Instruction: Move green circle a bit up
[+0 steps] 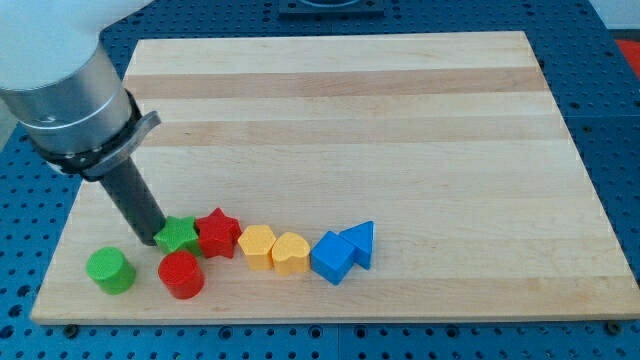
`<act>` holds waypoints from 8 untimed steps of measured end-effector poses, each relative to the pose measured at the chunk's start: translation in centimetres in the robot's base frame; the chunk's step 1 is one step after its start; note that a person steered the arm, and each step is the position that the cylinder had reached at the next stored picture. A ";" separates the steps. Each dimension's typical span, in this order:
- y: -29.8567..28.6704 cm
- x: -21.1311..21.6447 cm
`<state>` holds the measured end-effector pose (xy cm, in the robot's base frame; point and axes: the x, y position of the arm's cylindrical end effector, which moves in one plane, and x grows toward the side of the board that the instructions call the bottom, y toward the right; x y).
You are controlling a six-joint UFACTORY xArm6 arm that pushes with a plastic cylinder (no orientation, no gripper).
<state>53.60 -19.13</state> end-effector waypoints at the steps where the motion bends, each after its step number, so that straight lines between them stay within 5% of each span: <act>1: -0.4 0.0; 3: -3.9 0.1; 4: -10.4 0.1; 8: -11.4 -0.4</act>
<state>53.21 -30.50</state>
